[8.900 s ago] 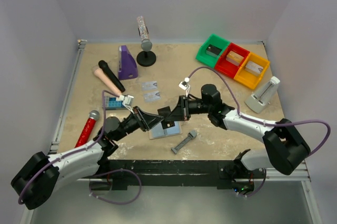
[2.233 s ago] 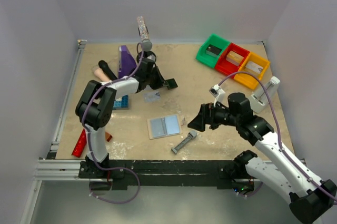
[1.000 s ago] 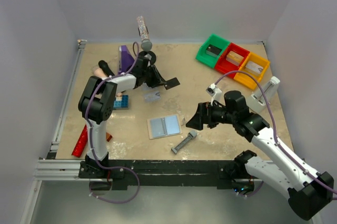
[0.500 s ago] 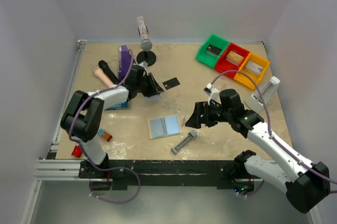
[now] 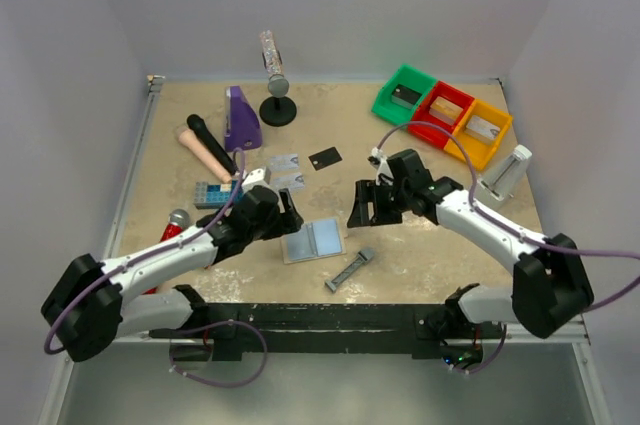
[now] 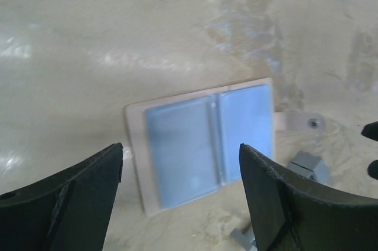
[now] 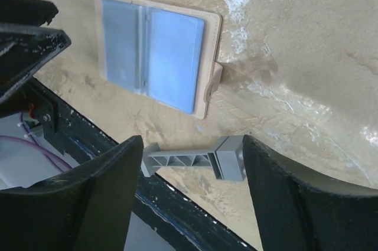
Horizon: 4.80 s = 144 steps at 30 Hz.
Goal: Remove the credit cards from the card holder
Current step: Remove the credit card from the card holder.
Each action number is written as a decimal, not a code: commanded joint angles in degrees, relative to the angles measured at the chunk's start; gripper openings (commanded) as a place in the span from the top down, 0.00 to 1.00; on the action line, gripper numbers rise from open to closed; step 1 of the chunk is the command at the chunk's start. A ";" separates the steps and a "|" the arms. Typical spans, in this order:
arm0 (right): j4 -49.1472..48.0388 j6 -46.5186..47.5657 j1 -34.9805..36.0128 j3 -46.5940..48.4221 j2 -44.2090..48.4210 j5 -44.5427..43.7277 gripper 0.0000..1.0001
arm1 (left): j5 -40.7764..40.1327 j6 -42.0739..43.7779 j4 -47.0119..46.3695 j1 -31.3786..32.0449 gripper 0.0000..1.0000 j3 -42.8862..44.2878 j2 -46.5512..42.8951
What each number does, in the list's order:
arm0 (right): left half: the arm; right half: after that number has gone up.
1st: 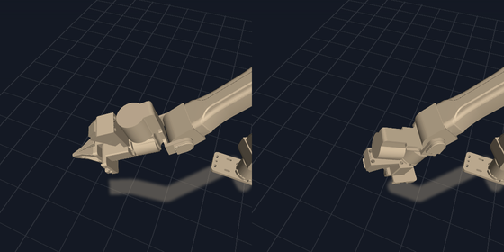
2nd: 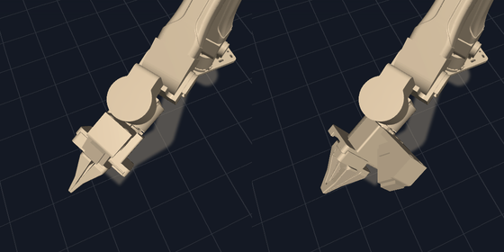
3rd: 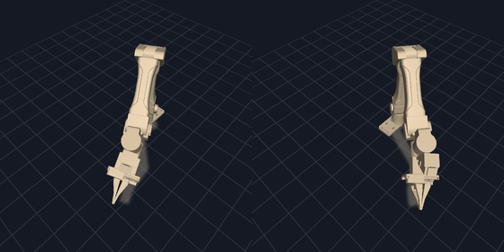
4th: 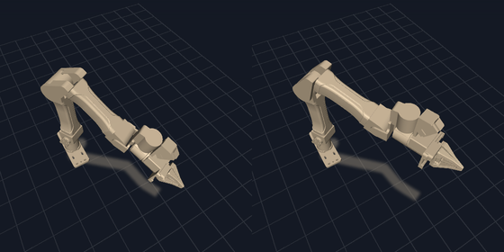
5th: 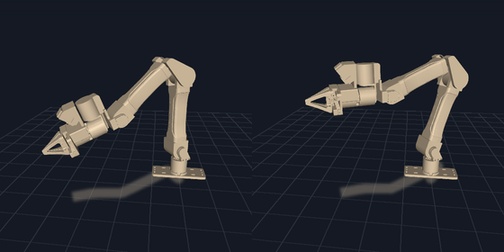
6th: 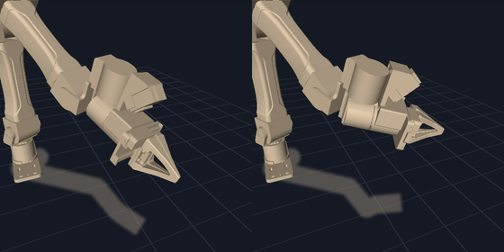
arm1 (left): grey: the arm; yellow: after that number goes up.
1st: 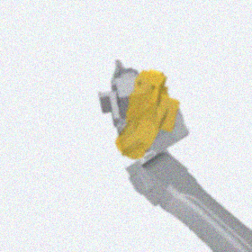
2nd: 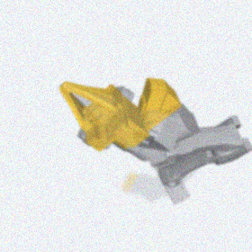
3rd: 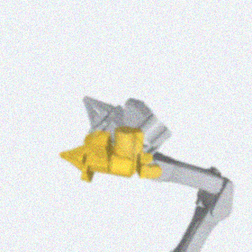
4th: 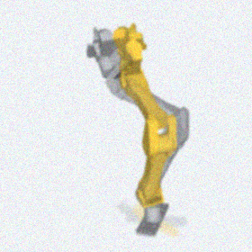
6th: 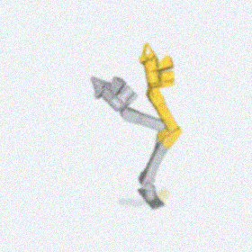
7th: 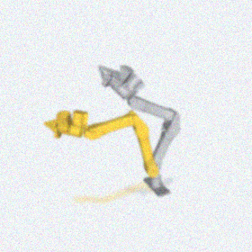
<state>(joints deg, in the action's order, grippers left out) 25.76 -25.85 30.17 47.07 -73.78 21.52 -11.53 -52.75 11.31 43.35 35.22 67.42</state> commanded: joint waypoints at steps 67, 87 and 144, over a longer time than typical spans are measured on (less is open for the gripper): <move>-3.17 -1.22 7.36 3.73 -13.93 1.86 1.00 | 10.12 -2.97 -24.14 0.42 0.26 -20.81 -6.78; -2.82 -1.75 8.23 4.43 -14.02 1.68 1.00 | 8.71 -3.14 -22.47 0.50 0.27 -21.69 -11.97; -4.22 -2.19 9.38 5.40 -16.75 4.85 1.00 | 25.94 -1.65 -43.92 0.86 0.32 -19.84 1.49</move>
<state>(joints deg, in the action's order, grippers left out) 23.11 -27.83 39.11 51.09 -90.41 25.08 11.09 -55.86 -26.13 43.68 13.50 68.60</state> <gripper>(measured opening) 0.027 0.685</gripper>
